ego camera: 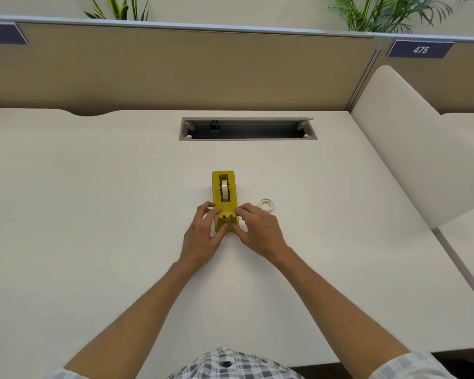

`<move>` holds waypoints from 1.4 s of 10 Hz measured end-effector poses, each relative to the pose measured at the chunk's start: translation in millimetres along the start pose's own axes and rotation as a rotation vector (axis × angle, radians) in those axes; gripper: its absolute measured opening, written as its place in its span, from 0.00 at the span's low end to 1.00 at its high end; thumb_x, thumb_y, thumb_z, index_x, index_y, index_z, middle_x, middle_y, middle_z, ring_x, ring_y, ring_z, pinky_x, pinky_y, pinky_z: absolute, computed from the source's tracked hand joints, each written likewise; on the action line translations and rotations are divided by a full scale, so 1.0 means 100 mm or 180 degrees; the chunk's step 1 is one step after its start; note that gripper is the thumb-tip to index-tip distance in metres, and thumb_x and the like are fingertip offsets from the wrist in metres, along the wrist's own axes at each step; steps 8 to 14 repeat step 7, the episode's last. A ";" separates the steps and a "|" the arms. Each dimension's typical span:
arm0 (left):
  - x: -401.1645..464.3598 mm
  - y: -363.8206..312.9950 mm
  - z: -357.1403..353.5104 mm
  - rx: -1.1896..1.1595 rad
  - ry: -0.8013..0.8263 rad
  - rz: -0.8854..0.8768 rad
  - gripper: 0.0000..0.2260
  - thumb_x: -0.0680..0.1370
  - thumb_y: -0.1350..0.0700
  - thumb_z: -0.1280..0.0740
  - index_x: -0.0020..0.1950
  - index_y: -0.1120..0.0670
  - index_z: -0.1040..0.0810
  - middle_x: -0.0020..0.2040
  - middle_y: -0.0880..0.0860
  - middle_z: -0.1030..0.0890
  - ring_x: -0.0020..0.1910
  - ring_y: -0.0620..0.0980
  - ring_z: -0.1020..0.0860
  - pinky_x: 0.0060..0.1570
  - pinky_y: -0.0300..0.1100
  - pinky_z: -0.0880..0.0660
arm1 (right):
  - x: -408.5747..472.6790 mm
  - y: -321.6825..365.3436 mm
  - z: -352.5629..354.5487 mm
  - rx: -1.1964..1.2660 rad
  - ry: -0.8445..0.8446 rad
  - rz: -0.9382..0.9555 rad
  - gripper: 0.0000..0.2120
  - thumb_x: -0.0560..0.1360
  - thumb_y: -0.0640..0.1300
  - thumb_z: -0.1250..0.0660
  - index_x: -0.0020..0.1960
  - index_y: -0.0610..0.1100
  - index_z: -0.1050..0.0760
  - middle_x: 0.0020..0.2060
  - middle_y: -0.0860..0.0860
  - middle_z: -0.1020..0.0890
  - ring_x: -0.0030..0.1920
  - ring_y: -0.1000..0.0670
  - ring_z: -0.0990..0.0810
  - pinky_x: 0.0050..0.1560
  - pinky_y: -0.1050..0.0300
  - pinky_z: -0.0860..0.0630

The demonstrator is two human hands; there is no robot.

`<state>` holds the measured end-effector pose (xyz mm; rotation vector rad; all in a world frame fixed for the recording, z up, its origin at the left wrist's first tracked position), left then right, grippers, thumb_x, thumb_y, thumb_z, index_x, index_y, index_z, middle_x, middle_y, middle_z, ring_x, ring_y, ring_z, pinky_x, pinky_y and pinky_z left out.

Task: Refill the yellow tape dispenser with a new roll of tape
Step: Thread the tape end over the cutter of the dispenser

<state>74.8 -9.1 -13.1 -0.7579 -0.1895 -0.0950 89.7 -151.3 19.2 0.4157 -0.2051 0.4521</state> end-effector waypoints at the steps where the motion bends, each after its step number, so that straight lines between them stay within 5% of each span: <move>1: -0.02 0.00 0.00 -0.0031 0.0058 0.0013 0.20 0.76 0.48 0.29 0.65 0.53 0.26 0.71 0.51 0.32 0.56 0.50 0.23 0.43 0.38 0.25 | 0.00 0.01 0.01 0.0021 0.0036 0.0021 0.16 0.76 0.52 0.31 0.60 0.44 0.21 0.53 0.51 0.18 0.48 0.50 0.19 0.38 0.55 0.20; 5: 0.06 0.03 0.04 -0.0069 0.0184 0.0151 0.18 0.77 0.49 0.32 0.66 0.52 0.26 0.68 0.50 0.29 0.60 0.49 0.25 0.49 0.39 0.27 | 0.06 0.01 0.03 -0.0105 0.0139 0.0057 0.14 0.75 0.52 0.31 0.56 0.45 0.20 0.50 0.51 0.18 0.47 0.49 0.19 0.39 0.54 0.20; 7: 0.00 0.08 0.09 -0.0125 0.0220 0.0166 0.22 0.77 0.50 0.31 0.70 0.50 0.31 0.71 0.50 0.29 0.67 0.50 0.28 0.59 0.42 0.29 | 0.02 -0.03 0.04 0.0005 0.0121 -0.0077 0.19 0.75 0.56 0.33 0.61 0.46 0.21 0.53 0.52 0.18 0.49 0.50 0.19 0.41 0.54 0.20; 14: 0.00 0.08 0.09 -0.0125 0.0220 0.0166 0.22 0.77 0.50 0.31 0.70 0.50 0.31 0.71 0.50 0.29 0.67 0.50 0.28 0.59 0.42 0.29 | 0.02 -0.03 0.04 0.0005 0.0121 -0.0077 0.19 0.75 0.56 0.33 0.61 0.46 0.21 0.53 0.52 0.18 0.49 0.50 0.19 0.41 0.54 0.20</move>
Point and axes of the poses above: each hand's wrist, its own x-axis towards the middle knuckle, its own z-axis out of the back of the hand, y = z × x, the point moved 7 cm from there along x, towards the middle knuckle
